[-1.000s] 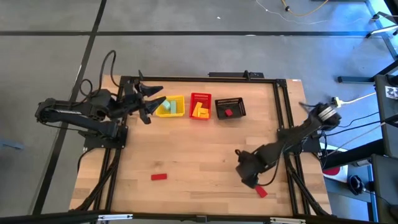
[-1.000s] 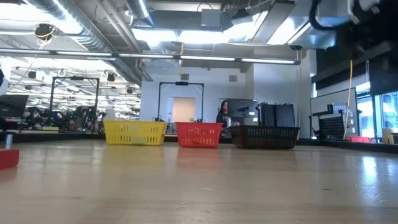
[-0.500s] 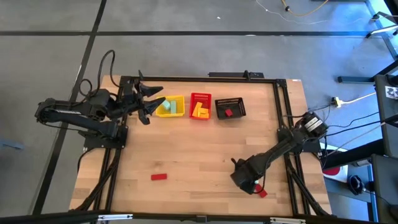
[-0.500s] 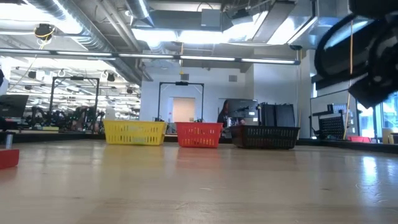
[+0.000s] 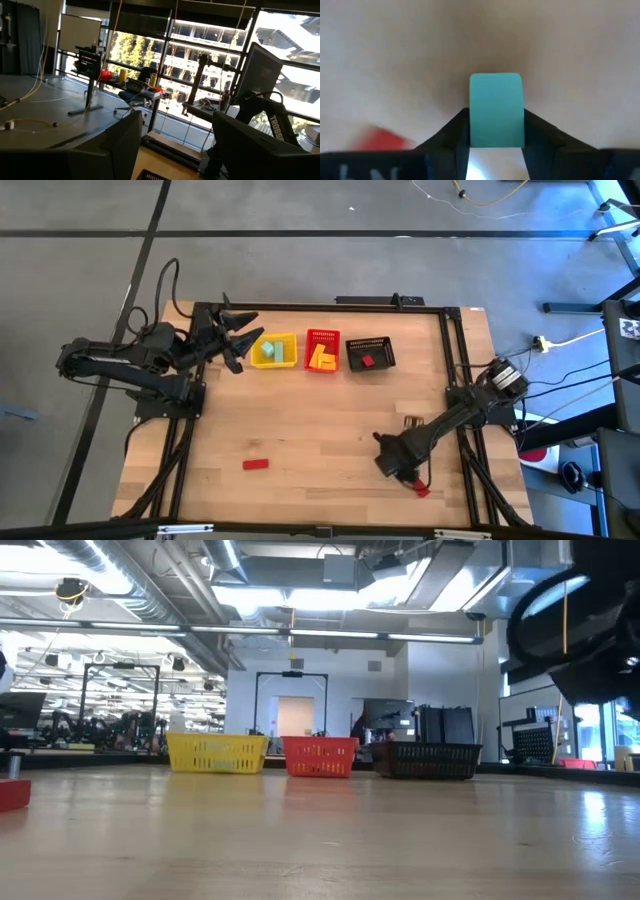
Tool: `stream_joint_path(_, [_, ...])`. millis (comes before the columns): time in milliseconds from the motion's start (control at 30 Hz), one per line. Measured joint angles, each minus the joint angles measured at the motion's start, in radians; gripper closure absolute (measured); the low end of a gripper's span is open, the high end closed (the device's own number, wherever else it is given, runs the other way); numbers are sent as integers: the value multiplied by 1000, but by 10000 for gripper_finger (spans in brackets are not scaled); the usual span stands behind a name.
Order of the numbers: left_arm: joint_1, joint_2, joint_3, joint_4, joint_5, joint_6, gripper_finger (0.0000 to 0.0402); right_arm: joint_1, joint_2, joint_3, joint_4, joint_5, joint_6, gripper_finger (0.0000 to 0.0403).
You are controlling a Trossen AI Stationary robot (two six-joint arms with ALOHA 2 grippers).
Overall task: Sort & place blocks by color
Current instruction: Put the light blue block into the yellow basket
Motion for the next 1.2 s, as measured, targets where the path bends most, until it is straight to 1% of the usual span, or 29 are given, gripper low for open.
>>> stream_joint_path(67, [0,0,0,0,-9,0,169,-3,-60,-47,-32,45,-46,269])
stream_joint_path(100, [0,0,0,0,-9,0,169,-12,-101,-85,-31,44,-50,269])
stream_joint_path(167, [0,1,0,0,-8,0,169,-39,-198,-182,12,34,-33,269])
stream_joint_path(200, [0,1,0,0,-9,0,169,-57,-257,-232,63,31,-14,269])
stream_joint_path(300, [0,1,0,-7,-9,1,169,-108,-431,-379,287,20,56,269])
stream_joint_path(400, [0,1,0,-33,-5,4,169,-179,-566,-490,590,21,93,269])
stream_joint_path(467, [0,0,0,-67,5,4,169,-229,-616,-538,790,48,109,269])
stream_joint_path(533, [0,1,1,-118,26,4,169,-281,-632,-562,961,76,112,269])
stream_joint_path(600, [0,1,1,-161,29,-3,169,-337,-630,-563,1105,127,86,269])
stream_joint_path(700, [0,0,-22,-174,28,-41,169,-403,-603,-524,1247,205,16,269])
stream_joint_path(800, [0,0,-85,-166,65,-81,169,-462,-577,-451,1338,218,-101,269])
stream_joint_path(867, [0,-1,-147,-96,111,-130,169,-490,-562,-399,1365,221,-174,269])
stream_joint_path(933, [0,-1,-219,17,167,-174,169,-511,-548,-346,1370,208,-233,269])
stream_joint_path(1033, [0,12,-289,128,216,-246,169,-530,-532,-291,1372,170,-264,269])
stream_joint_path(1200, [0,105,-286,123,272,-285,169,-537,-483,-223,1375,155,-264,269])
